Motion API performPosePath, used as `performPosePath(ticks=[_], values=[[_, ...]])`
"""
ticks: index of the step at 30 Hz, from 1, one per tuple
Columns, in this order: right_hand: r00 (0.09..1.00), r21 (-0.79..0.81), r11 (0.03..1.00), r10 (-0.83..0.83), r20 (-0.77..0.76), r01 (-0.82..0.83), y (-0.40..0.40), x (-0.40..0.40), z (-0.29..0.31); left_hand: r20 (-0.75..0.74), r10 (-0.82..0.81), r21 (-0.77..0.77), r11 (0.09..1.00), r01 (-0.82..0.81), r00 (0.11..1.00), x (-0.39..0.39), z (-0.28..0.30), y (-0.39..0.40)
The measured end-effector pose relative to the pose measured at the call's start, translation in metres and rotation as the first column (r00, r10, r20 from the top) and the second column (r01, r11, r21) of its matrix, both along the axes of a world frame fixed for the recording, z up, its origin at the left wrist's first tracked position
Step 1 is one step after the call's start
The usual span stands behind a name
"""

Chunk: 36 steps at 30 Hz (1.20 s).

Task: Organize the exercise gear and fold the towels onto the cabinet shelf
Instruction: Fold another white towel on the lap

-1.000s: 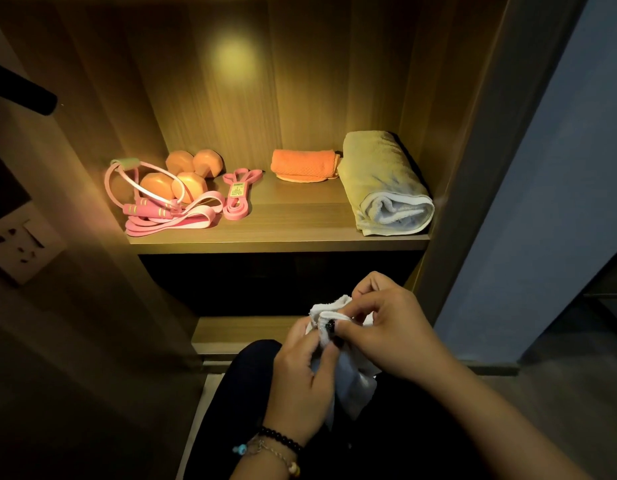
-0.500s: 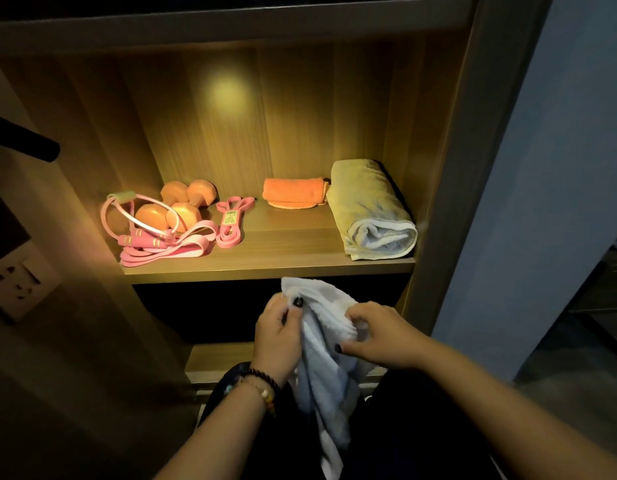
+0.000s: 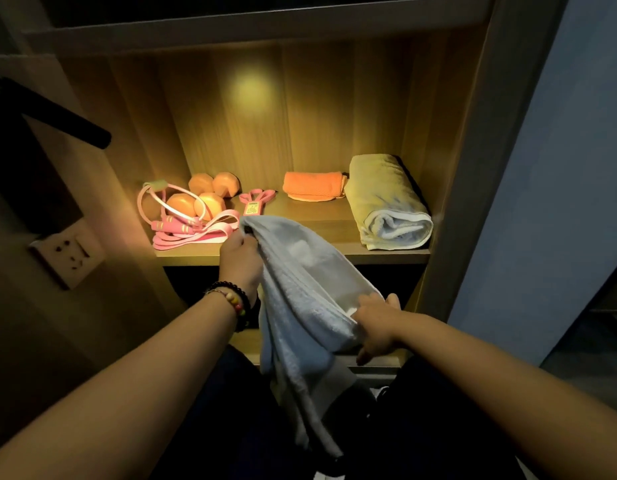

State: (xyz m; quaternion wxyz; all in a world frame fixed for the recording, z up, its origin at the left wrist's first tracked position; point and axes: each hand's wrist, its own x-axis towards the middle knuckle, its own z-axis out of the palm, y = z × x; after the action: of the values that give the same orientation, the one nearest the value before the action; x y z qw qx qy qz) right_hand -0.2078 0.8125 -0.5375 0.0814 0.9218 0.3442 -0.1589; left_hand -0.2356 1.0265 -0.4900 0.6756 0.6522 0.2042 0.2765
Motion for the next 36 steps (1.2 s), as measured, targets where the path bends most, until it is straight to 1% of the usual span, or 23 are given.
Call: performPosePath(ticks=[2,3,8,10,12,13,15,17,19,21,23,26,28,29,30,32,33,34,35,36], values=[[0.998,-0.038,0.999,0.016,0.064,-0.013,0.008,0.0,0.001,0.015,-0.036,-0.027,0.999,0.036,0.999,-0.006,0.003,0.011],[0.995,-0.057,0.998,0.037,0.089,-0.032,0.012,0.0,0.003,0.014,-0.027,-0.048,0.998,0.028,1.0,-0.007,0.004,0.017],[0.939,-0.175,0.958,0.263,0.22,-0.228,0.015,-0.001,0.013,-0.023,0.048,-0.137,0.989,-0.051,0.999,0.001,0.006,0.037],[0.931,-0.214,0.952,0.271,0.246,-0.221,0.008,0.006,0.019,-0.038,0.056,-0.124,0.99,-0.06,0.998,0.007,0.006,0.039],[0.941,-0.213,0.964,0.213,0.261,-0.159,-0.004,0.017,0.032,-0.04,0.066,-0.079,0.994,-0.069,0.997,0.014,0.006,0.039],[0.942,-0.208,0.969,0.186,0.278,-0.13,-0.01,0.025,0.041,-0.036,0.074,-0.02,0.997,-0.075,0.997,0.018,0.007,0.04],[0.933,-0.163,0.982,0.147,0.328,-0.097,-0.021,0.038,0.063,-0.064,0.097,0.225,0.971,-0.08,0.993,0.025,0.009,0.05],[0.926,-0.016,0.996,0.085,0.368,-0.085,-0.033,0.05,0.088,-0.069,0.15,0.455,0.884,-0.103,0.986,0.03,0.016,0.065],[0.908,0.102,0.993,0.017,0.419,-0.065,-0.041,0.059,0.113,-0.032,0.16,0.6,0.792,-0.109,0.987,0.032,0.029,0.08],[0.865,0.172,0.983,-0.026,0.501,-0.07,-0.048,0.071,0.137,-0.027,0.099,0.706,0.706,-0.051,0.995,0.033,0.045,0.088],[0.826,0.189,0.982,-0.084,0.557,-0.028,-0.05,0.081,0.162,-0.035,0.039,0.765,0.644,0.002,0.999,0.032,0.061,0.091],[0.781,0.111,0.994,-0.082,0.62,0.016,-0.046,0.089,0.19,-0.061,0.035,0.839,0.543,0.032,0.998,0.034,0.078,0.088],[0.744,0.103,0.995,-0.074,0.663,0.007,-0.04,0.088,0.201,-0.072,0.065,0.868,0.496,0.03,0.995,0.037,0.085,0.088],[0.728,0.132,0.991,-0.081,0.681,-0.013,-0.038,0.088,0.204,-0.062,0.088,0.86,0.51,0.008,0.994,0.038,0.087,0.089],[0.719,0.189,0.981,-0.105,0.687,-0.037,-0.036,0.087,0.207,-0.049,0.11,0.83,0.557,-0.021,0.993,0.039,0.088,0.089],[0.739,0.301,0.951,-0.158,0.655,-0.064,-0.034,0.082,0.209,-0.066,0.144,0.71,0.702,-0.054,0.987,0.039,0.086,0.087],[0.754,0.297,0.953,-0.151,0.639,-0.061,-0.033,0.079,0.209,-0.109,0.136,0.631,0.775,-0.037,0.985,0.038,0.082,0.084],[0.762,0.264,0.963,-0.126,0.635,-0.061,-0.033,0.075,0.206,-0.14,0.116,0.53,0.848,-0.024,0.983,0.037,0.078,0.082],[0.764,0.246,0.967,-0.108,0.637,-0.068,-0.034,0.073,0.203,-0.138,0.088,0.395,0.918,-0.027,0.986,0.038,0.072,0.081],[0.762,0.26,0.962,-0.105,0.64,-0.087,-0.036,0.071,0.2,-0.103,0.063,0.221,0.975,-0.039,0.993,0.039,0.068,0.079]])
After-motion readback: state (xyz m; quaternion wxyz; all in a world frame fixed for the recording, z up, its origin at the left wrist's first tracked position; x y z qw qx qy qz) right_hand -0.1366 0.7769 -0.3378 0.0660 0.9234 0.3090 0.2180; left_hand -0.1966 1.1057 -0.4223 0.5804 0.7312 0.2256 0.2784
